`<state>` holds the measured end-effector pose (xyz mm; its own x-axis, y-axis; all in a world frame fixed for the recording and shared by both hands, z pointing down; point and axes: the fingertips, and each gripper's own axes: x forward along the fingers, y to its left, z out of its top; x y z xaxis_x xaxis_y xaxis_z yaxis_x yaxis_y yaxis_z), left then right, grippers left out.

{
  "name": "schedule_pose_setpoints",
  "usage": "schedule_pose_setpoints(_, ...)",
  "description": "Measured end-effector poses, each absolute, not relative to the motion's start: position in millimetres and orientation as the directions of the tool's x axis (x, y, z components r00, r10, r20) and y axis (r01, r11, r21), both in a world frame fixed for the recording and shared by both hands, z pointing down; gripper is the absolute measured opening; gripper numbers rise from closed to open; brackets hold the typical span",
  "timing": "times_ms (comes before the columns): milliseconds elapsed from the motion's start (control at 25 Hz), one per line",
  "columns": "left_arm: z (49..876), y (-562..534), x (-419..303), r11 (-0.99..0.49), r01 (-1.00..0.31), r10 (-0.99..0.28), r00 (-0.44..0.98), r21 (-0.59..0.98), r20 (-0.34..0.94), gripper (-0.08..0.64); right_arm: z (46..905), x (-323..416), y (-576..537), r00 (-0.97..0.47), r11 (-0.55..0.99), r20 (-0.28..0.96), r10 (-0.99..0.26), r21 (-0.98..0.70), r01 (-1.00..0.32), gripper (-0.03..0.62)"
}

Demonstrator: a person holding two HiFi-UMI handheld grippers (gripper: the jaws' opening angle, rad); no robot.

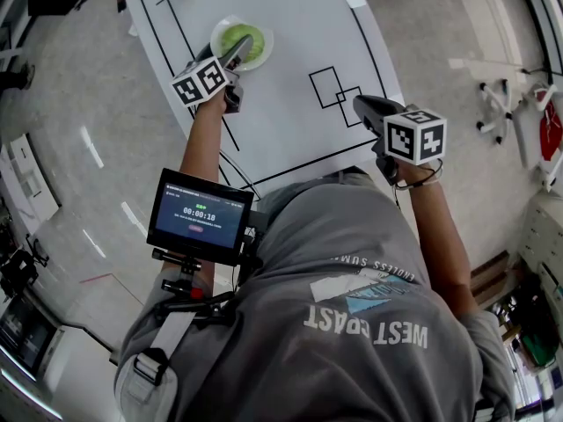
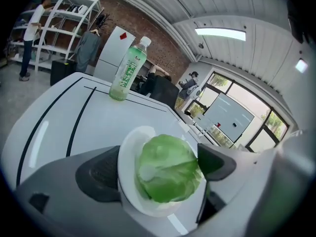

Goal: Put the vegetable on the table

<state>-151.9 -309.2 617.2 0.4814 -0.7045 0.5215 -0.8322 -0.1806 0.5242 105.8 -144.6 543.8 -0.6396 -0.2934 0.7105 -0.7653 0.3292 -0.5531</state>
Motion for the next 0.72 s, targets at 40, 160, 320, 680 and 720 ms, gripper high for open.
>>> schedule_pose_setpoints(40, 616.4, -309.7, -151.7, -0.192, -0.84, -0.704, 0.478, 0.507, 0.525, 0.469, 544.3, 105.6, -144.6, -0.64, 0.33, 0.71, -0.293, -0.553, -0.765, 0.009)
schedule_pose_setpoints(160, 612.6, -312.1, -150.4, -0.217, -0.862, -0.709, 0.462, 0.458, 0.533, 0.472, 543.6, 104.2, -144.5, -0.641, 0.331, 0.709, -0.293, -0.553, -0.764, 0.009)
schedule_pose_setpoints(320, 607.2, -315.3, -151.5, -0.231, -0.883, -0.721, 0.438, 0.409, 0.537, 0.474, 542.1, 104.4, -144.3, -0.639, 0.33, 0.711, -0.295, -0.551, -0.766, 0.009)
schedule_pose_setpoints(680, 602.6, -316.7, -160.5, -0.257, -0.921, -0.747, 0.382, 0.294, 0.544, 0.471, 543.3, 103.4, -143.5, -0.64, 0.329, 0.711, -0.29, -0.554, -0.765, 0.009)
schedule_pose_setpoints(720, 603.8, -316.5, -162.8, -0.26, -0.924, -0.747, 0.377, 0.282, 0.548, 0.47, 543.8, 103.0, -143.4, -0.641, 0.329, 0.711, -0.288, -0.555, -0.764, 0.009)
